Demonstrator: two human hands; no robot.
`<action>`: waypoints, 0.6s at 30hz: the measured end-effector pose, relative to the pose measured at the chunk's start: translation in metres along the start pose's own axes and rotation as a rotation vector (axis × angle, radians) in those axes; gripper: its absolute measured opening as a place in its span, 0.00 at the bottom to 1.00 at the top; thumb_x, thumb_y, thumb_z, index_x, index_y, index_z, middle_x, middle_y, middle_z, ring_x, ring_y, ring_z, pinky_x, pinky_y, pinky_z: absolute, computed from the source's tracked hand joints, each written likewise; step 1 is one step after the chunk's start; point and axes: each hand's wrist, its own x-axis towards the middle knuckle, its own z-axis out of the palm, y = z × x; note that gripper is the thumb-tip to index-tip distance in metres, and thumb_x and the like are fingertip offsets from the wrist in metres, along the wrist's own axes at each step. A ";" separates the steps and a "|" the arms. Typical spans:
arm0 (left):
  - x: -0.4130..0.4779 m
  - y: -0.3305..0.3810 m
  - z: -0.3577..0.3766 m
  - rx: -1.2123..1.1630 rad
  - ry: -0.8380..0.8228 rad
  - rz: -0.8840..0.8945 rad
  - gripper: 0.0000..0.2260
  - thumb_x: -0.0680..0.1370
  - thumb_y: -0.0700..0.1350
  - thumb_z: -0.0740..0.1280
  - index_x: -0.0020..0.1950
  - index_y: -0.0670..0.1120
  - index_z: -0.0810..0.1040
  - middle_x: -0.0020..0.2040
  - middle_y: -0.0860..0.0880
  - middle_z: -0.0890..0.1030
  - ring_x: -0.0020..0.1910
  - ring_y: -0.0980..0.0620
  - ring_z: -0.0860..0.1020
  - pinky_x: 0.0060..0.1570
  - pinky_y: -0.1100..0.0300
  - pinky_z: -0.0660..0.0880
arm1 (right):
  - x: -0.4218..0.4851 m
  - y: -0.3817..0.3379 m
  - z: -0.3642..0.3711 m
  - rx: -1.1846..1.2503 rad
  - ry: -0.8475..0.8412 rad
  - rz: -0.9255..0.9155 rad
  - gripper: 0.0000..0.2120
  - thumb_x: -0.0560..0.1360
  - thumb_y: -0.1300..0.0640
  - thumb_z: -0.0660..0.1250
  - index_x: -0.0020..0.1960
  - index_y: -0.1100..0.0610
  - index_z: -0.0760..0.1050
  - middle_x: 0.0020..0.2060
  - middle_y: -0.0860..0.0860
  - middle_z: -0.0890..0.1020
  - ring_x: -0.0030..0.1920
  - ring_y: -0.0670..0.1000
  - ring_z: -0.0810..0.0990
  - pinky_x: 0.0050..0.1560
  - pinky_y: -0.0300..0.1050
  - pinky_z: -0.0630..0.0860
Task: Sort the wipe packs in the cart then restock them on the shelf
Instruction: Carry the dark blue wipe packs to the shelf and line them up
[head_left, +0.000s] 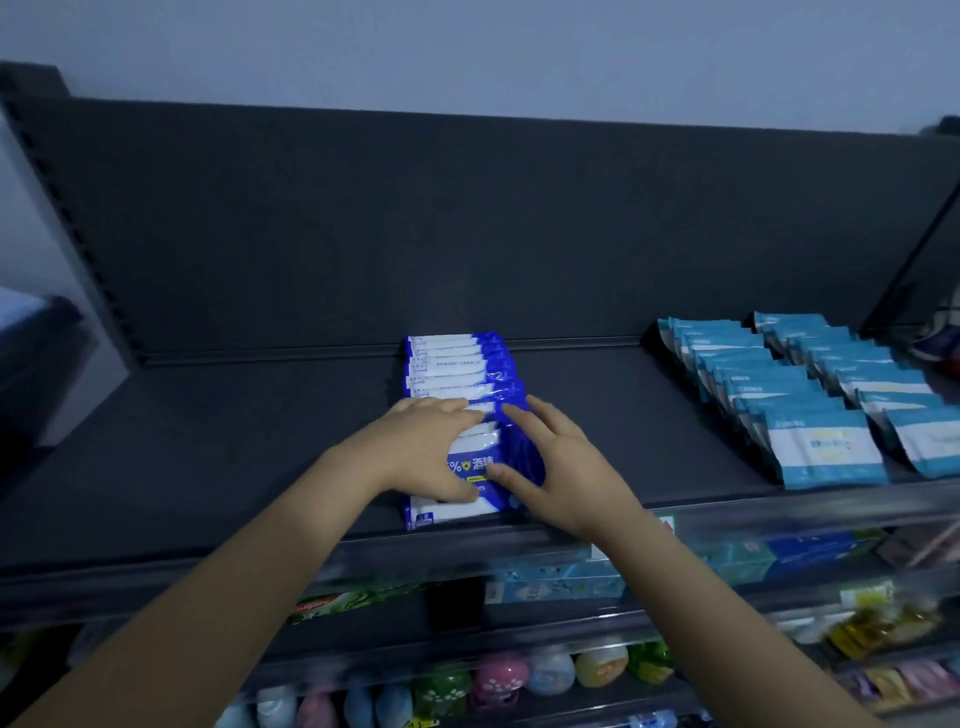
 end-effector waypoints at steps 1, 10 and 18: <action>0.002 0.007 -0.002 0.015 0.042 0.024 0.38 0.72 0.60 0.67 0.77 0.52 0.56 0.76 0.52 0.59 0.74 0.51 0.58 0.72 0.57 0.52 | -0.006 0.004 -0.007 -0.040 0.045 0.011 0.33 0.75 0.39 0.63 0.75 0.49 0.59 0.75 0.50 0.59 0.75 0.50 0.57 0.72 0.46 0.61; 0.056 0.179 -0.021 0.188 0.283 0.436 0.32 0.75 0.61 0.61 0.76 0.49 0.58 0.75 0.50 0.62 0.73 0.50 0.61 0.71 0.56 0.55 | -0.154 0.082 -0.103 -0.334 0.501 0.309 0.21 0.77 0.50 0.65 0.67 0.58 0.72 0.61 0.52 0.77 0.59 0.53 0.77 0.55 0.46 0.76; 0.073 0.447 0.027 0.173 0.296 0.884 0.32 0.74 0.67 0.55 0.71 0.48 0.65 0.69 0.51 0.71 0.68 0.50 0.68 0.66 0.53 0.64 | -0.390 0.171 -0.165 -0.416 0.567 0.962 0.20 0.75 0.52 0.65 0.66 0.56 0.71 0.63 0.52 0.74 0.59 0.56 0.76 0.56 0.48 0.75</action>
